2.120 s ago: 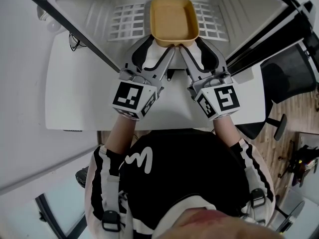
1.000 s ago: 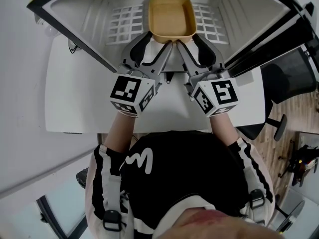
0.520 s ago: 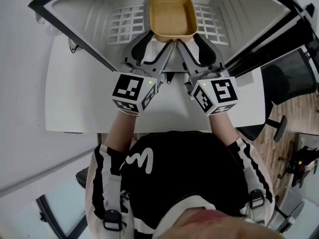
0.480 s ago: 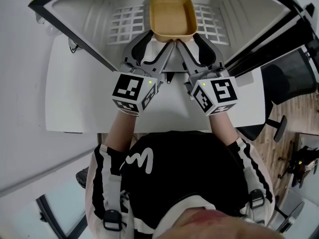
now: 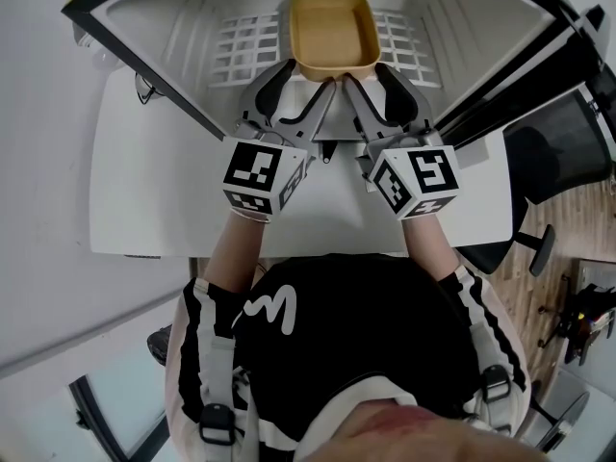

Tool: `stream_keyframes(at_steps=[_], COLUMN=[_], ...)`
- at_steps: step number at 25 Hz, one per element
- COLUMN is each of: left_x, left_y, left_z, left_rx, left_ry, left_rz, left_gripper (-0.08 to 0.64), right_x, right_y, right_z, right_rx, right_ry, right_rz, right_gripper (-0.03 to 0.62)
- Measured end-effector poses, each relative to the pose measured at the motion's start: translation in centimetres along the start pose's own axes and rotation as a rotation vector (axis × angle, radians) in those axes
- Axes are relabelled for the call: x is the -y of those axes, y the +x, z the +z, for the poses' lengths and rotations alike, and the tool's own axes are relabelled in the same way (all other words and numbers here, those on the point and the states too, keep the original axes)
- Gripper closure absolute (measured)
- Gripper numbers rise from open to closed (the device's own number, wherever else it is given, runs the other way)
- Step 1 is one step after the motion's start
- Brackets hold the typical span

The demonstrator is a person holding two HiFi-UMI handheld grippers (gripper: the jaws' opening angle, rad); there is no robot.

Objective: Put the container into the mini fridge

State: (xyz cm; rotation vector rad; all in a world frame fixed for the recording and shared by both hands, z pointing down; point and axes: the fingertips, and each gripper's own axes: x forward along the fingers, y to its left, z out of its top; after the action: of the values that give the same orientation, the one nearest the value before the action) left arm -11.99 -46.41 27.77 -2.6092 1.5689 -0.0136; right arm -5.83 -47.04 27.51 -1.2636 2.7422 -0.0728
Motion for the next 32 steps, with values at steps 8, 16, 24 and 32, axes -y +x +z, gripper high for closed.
stream_keyframes(at_steps=[8,16,24,32], left_x=[0.3,1.4,2.0,2.7], left_y=[-0.7,-1.9,-3.6,-5.3], left_z=[0.7,0.7,0.4,0.0], left_rx=[0.025,0.036,0.043,0.041], left_ry=[0.029,0.031,0.032,0.024], left_rz=[0.017,0.014,0.045,0.064], left_gripper=[0.328,0.328,0.328,0.328], right_x=[-0.4,-1.5,-2.2,-3.2], right_y=[-0.6,-1.8,-3.4,-4.8], right_z=[0.2,0.1,-0.1,-0.5], right_rx=[0.003,0.013,0.021,0.017], right_ry=[0.012,-0.014,-0.015,-0.015], right_rz=[0.022,0.045,0.054,0.07], right_gripper=[0.389,0.389,0.39,0.39])
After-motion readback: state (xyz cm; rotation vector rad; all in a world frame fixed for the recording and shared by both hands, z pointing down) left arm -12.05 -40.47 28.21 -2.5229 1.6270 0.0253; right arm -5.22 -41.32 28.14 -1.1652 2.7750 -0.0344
